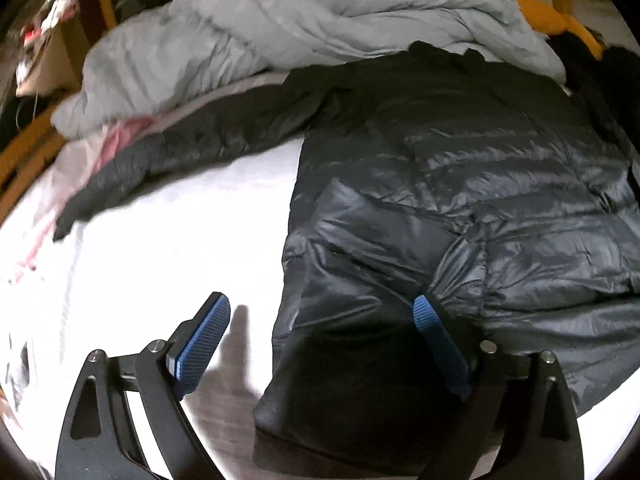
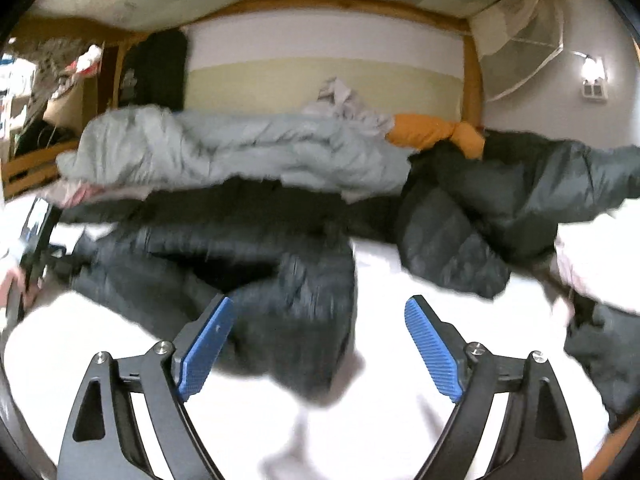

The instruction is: Fold large clothes

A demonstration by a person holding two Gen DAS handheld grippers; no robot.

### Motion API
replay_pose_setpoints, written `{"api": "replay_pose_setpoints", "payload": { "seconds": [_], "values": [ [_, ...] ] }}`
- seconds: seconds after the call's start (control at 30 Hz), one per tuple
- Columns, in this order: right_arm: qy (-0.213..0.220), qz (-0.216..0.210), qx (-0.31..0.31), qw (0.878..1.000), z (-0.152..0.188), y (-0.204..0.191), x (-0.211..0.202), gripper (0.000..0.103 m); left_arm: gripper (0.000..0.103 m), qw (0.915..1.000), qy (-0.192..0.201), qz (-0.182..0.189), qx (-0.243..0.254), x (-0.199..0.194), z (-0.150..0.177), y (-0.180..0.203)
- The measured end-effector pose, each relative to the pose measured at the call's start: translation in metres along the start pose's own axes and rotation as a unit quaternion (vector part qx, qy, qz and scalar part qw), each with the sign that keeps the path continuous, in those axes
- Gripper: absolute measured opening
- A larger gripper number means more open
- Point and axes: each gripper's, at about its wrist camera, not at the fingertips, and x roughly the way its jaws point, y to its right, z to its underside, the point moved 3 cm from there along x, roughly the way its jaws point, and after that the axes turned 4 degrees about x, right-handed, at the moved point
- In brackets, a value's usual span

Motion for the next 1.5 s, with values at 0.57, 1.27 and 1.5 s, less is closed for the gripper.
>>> {"api": "replay_pose_setpoints", "payload": {
  "seconds": [0.57, 1.27, 1.5],
  "values": [
    [-0.118, 0.014, 0.062, 0.991, -0.038, 0.021, 0.114, 0.008, 0.037, 0.9982, 0.025, -0.047, 0.028, -0.009, -0.001, -0.005],
    [-0.017, -0.011, 0.103, 0.994, -0.054, 0.003, 0.087, 0.089, 0.091, 0.9842, 0.146, 0.097, 0.021, -0.092, -0.007, 0.009],
    [-0.114, -0.054, 0.064, 0.990, -0.029, -0.054, 0.127, 0.091, 0.091, 0.9854, 0.094, 0.134, 0.047, -0.060, -0.001, 0.049]
  ]
}}
